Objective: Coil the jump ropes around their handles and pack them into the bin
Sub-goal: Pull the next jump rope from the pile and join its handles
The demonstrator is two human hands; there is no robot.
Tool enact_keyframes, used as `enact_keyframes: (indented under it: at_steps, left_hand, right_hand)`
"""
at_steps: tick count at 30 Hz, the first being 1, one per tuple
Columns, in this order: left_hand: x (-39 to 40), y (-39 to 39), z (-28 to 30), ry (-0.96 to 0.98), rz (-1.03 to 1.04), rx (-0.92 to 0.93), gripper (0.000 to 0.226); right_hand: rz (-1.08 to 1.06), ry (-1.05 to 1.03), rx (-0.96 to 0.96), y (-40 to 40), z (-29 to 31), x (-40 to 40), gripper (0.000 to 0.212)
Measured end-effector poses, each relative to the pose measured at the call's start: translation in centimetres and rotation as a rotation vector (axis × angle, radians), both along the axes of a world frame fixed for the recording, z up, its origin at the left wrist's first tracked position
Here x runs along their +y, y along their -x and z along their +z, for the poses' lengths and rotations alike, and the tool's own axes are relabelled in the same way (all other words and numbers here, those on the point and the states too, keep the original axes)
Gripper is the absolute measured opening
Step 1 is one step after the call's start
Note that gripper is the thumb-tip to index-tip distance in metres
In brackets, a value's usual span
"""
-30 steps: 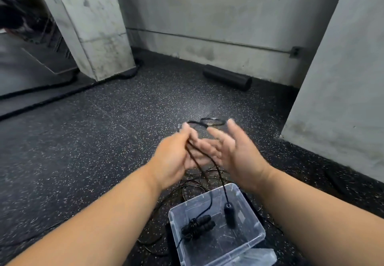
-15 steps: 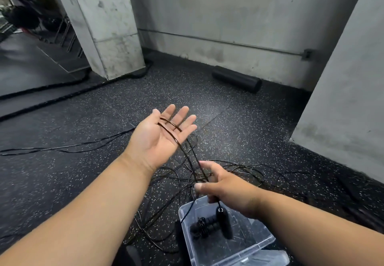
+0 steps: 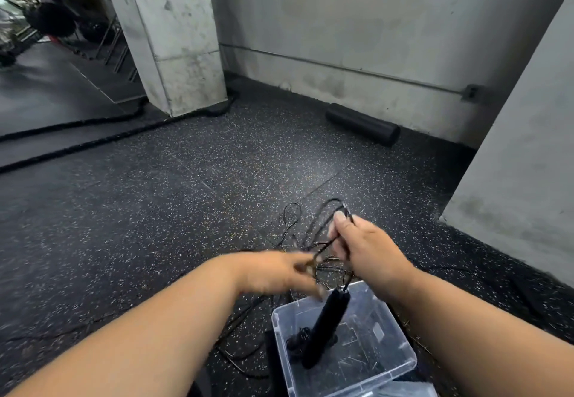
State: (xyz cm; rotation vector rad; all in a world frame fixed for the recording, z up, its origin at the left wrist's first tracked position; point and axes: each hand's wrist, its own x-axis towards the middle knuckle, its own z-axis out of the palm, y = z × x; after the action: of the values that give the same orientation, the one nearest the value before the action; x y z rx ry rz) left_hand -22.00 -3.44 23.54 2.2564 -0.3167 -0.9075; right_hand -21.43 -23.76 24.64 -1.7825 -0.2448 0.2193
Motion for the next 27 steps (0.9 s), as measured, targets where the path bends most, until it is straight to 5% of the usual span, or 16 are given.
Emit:
enact_keyframes:
  at_steps: [3,5,10,12,14,17,23,27]
  left_hand:
    - [-1.2,0.4,-2.6,-0.260,-0.182,-0.120,0.033]
    - [-1.8,0.4,-1.7,-0.169,-0.005,-0.165,0.030]
    - [-2.0,-0.3,4.5,0.863,0.587,0.002,0.035]
    - [-2.6,0.1,6.8,1.276,0.670,0.162,0.038]
    - [-3.1,0.4,8.0,1.454,0.697,0.224,0.039]
    - [-3.6,0.2,7.6,1.401,0.695,0.166,0.039]
    - [-2.2,-1.5,4.6,1.128,0.982,-0.098,0.035]
    - [-0.2,-2.6,4.6,1.208,1.163,-0.095,0.037]
  right_hand:
    - [-0.042,0.009,-0.026,-0.8,1.0,-1.0,0.040]
    - [-0.045,0.025,0.003,-1.4,0.9,-1.9,0.037]
    - [0.203,0.015,0.190,-0.6,-1.0,-2.2,0.046]
    - [0.328,0.066,0.223,0.5,-2.2,-1.4,0.033]
    - [0.372,0.069,0.255,1.6,-3.0,-0.3,0.042]
    - [0.410,0.131,0.207,3.0,-3.0,0.8,0.031]
    - [0.359,-0.225,0.533,2.4,-1.2,0.6,0.067]
    - [0.495,0.084,0.296,3.6,-0.7,0.2,0.044]
